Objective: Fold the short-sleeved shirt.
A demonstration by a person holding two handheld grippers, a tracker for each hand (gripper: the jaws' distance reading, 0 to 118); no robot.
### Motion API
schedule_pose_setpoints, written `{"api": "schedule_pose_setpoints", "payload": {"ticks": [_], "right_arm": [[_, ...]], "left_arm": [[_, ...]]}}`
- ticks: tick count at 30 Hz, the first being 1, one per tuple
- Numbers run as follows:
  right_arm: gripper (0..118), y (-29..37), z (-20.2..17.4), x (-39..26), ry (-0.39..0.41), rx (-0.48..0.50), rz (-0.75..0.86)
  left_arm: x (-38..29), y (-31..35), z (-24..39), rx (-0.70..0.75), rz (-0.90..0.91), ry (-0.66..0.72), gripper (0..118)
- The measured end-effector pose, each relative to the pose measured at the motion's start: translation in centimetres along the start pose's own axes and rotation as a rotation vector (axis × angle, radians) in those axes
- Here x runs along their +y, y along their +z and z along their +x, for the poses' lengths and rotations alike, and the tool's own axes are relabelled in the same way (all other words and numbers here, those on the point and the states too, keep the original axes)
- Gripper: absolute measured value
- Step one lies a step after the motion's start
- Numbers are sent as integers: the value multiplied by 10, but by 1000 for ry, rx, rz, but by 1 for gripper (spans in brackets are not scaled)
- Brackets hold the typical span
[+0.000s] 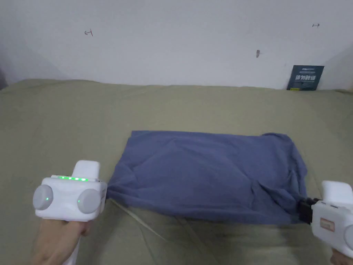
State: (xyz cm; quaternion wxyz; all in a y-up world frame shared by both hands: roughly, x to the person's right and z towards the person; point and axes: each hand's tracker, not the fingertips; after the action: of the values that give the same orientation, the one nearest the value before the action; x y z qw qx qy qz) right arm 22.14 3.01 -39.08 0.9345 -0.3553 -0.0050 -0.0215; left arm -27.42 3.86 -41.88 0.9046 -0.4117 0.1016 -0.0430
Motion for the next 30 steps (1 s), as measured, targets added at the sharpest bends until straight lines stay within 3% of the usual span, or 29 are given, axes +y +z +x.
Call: {"api": "schedule_pose_setpoints", "payload": {"ticks": [3,7,11,17,29,30], "right_arm": [[3,16,8,-42,-81,17,-62],[3,35,12,-86,-58,22,-133],[3,54,21,-112,-143,23,-155],[3,68,32,-127,-161,46,-167],[3,79,29,-129,-130,59,-178],[15,79,30,-129,-132,63,-175]], "left_arm": [[-38,10,-13,-12,-48,35,0],[-72,28,-24,-38,-88,27,0],[-107,52,-31,-58,-123,14,0],[-143,65,-36,-79,-172,31,0],[-147,74,-42,-154,-138,112,0],[-147,72,-45,-201,-132,132,37]]}}
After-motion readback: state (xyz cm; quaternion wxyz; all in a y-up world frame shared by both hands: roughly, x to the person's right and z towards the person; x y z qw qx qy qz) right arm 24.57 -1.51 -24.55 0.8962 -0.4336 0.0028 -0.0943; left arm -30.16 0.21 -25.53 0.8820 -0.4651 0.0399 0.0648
